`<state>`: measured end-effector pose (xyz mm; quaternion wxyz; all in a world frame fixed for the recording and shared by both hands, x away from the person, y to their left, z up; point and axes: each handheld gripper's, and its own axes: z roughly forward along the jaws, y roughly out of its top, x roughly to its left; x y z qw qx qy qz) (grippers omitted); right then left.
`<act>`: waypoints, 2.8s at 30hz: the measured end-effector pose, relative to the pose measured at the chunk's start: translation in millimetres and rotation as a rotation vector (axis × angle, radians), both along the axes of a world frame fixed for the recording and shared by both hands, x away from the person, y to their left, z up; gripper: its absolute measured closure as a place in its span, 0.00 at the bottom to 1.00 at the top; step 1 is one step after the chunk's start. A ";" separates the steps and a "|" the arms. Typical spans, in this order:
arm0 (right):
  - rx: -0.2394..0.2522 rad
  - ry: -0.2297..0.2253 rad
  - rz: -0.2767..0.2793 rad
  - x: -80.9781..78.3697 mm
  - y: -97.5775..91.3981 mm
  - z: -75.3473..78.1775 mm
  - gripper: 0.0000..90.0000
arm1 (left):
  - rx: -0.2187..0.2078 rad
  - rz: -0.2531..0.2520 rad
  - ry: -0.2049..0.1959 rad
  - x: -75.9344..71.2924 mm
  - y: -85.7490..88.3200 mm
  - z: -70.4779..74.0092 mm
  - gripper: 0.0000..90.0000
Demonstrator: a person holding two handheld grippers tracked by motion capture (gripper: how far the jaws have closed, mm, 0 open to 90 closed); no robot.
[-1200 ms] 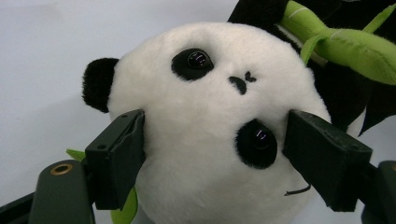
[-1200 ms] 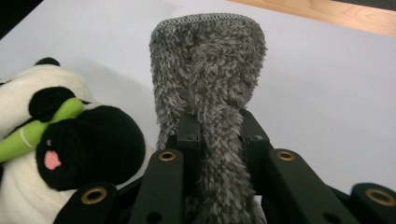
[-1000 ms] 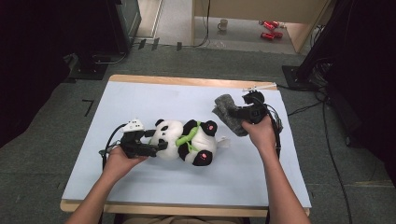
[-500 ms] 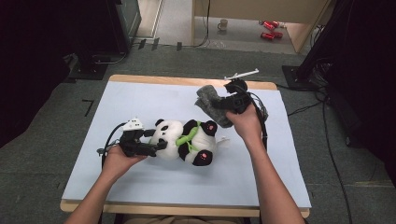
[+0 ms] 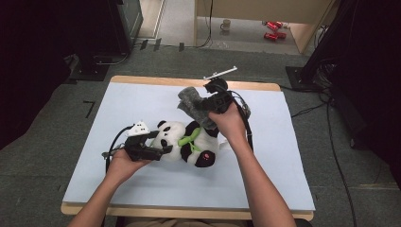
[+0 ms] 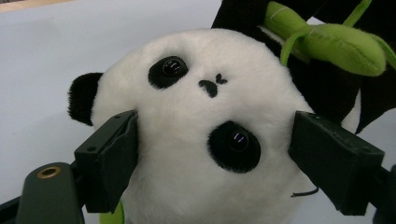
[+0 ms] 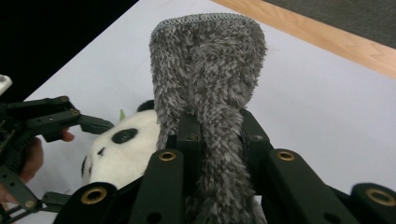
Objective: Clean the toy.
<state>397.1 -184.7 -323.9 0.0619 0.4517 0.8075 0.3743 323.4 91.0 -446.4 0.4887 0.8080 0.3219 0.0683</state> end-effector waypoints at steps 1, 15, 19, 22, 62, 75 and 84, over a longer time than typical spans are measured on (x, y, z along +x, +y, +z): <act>-0.001 0.004 0.008 0.6 4.5 -0.9 0.84 | -0.001 -0.001 0.003 0.1 0.2 -0.4 0.18; -0.016 0.065 0.072 11.2 64.8 -22.9 0.84 | 0.019 0.024 -0.002 -0.9 -2.2 0.1 0.24; -0.037 0.092 0.087 13.5 80.7 -34.2 0.83 | 0.017 0.033 0.005 -0.9 -2.0 0.3 0.27; -0.090 0.107 0.100 13.1 90.8 -49.6 0.83 | 0.019 0.034 0.020 0.5 -0.8 -0.2 0.28; -0.105 0.118 -0.075 24.6 3.8 -26.8 0.86 | -0.008 0.018 0.010 0.1 0.5 -3.1 0.32; -0.027 0.079 0.069 18.0 73.4 -8.5 0.86 | -0.006 0.020 0.017 0.4 0.1 -2.4 0.32; -0.107 0.135 0.106 15.5 101.8 -48.3 0.86 | 0.005 0.020 0.018 0.6 0.2 -1.7 0.32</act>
